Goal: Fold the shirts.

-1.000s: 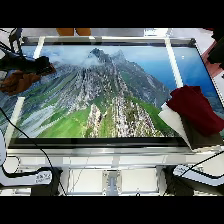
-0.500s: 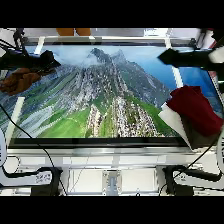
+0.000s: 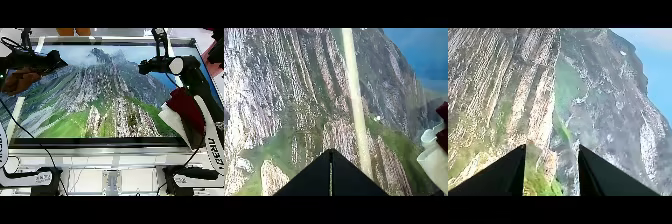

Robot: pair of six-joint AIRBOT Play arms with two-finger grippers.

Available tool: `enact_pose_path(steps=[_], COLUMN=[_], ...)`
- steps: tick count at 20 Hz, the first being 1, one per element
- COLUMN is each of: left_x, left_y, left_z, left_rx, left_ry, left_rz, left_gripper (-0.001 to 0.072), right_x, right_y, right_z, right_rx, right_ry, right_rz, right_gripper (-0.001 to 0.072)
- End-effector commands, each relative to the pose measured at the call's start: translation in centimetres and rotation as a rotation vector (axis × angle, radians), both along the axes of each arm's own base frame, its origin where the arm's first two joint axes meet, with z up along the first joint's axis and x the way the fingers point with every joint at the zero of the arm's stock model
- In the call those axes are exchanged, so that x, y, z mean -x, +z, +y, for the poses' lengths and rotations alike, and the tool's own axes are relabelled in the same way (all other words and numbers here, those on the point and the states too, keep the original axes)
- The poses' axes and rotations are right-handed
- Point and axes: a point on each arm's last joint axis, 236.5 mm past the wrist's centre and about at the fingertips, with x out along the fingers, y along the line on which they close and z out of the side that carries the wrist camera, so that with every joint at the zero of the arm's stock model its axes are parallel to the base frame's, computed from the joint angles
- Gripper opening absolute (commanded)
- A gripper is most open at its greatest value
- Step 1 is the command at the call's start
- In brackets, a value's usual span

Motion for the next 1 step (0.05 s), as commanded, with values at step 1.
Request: enact_pose_path(steps=[1], left_x=[0.72], left_y=[-0.36], left_z=[-0.31], left_rx=[-0.002], left_ry=[-0.024], left_rz=[0.027], left_gripper=[0.0012], right_x=[-0.09], right_y=[-0.13], right_z=[0.04], right_rx=[0.039], right_ry=[0.008], right_rz=[-0.014], right_gripper=[0.0374])
